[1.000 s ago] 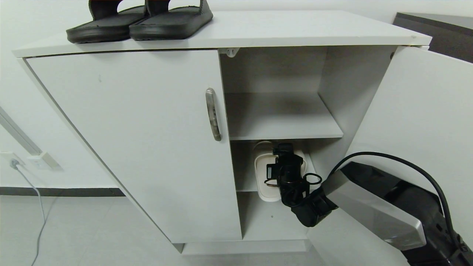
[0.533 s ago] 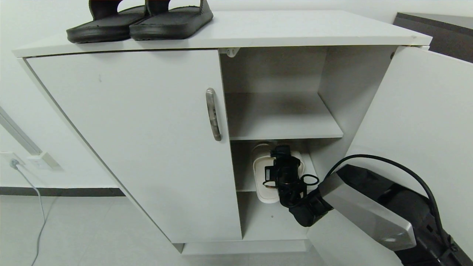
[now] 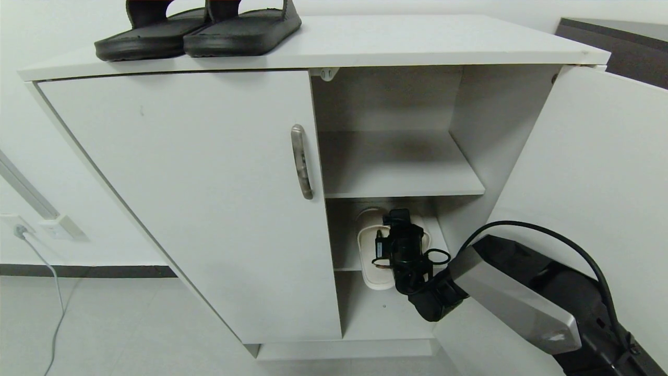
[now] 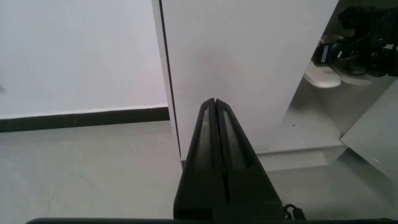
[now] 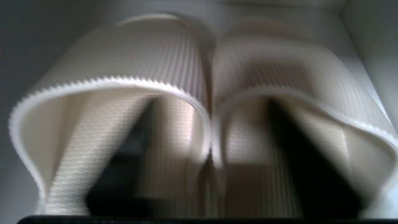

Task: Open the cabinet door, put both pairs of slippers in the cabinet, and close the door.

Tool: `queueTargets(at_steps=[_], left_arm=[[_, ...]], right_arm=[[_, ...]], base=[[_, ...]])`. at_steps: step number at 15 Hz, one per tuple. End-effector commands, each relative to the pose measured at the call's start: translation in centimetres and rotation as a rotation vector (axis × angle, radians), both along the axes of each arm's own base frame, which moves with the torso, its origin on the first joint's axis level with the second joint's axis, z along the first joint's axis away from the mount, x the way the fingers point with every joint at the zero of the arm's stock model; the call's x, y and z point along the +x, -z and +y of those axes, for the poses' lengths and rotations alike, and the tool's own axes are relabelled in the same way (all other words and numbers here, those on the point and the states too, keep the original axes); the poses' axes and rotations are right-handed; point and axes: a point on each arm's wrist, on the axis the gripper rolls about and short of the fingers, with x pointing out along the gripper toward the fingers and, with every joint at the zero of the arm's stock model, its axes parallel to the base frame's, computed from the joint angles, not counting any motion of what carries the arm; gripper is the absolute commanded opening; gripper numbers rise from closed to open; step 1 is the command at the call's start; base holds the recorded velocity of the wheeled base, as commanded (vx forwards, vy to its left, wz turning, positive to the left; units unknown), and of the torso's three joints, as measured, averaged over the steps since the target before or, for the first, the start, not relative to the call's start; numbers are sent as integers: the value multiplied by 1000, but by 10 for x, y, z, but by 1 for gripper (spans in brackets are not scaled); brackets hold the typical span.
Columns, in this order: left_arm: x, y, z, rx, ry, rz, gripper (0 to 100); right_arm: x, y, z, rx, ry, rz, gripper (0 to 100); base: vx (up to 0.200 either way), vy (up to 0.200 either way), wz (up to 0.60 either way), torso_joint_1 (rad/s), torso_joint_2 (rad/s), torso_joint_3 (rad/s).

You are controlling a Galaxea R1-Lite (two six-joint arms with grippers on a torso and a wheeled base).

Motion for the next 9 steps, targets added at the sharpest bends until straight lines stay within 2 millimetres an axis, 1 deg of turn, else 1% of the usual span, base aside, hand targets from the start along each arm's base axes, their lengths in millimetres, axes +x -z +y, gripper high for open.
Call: queueTargets(at_steps=[1, 5, 7, 9], left_arm=[[0, 0, 0, 1, 1, 0, 0], [0, 0, 0, 7, 1, -1, 0], [0, 0, 0, 7, 1, -1, 0], [0, 0, 0, 7, 1, -1, 0]], right_arm=[[-6, -6, -4, 0, 1, 1, 100], [-40, -16, -17, -3, -19, 2, 100], [-64, -18, -26, -3, -24, 0, 100], [-92, -25, -36, -6, -33, 2, 100]], base=[[0, 0, 0, 0, 0, 0], [0, 0, 0, 0, 0, 0], [0, 0, 0, 0, 0, 0], [0, 0, 0, 0, 0, 0]])
